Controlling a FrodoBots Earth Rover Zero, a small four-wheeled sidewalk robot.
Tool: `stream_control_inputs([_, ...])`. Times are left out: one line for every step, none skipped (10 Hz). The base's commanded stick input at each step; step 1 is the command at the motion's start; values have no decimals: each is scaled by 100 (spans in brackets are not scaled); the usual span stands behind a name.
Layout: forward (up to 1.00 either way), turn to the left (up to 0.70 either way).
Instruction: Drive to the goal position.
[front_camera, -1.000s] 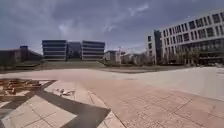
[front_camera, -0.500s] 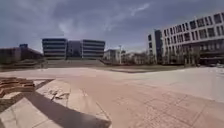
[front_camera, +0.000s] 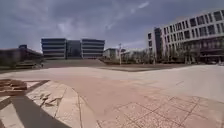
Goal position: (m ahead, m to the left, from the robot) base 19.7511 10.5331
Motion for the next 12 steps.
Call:
stream_control_inputs([69, 0])
stream_control_inputs([69, 0])
stream_control_inputs([69, 8])
stream_control_inputs([69, 25])
stream_control_inputs([69, 35])
stream_control_inputs([69, 35])
stream_control_inputs([69, 35])
stream_control_inputs([69, 35])
stream_control_inputs([69, 35])
stream_control_inputs([69, 35])
stream_control_inputs([69, 5])
stream_control_inputs([69, 0])
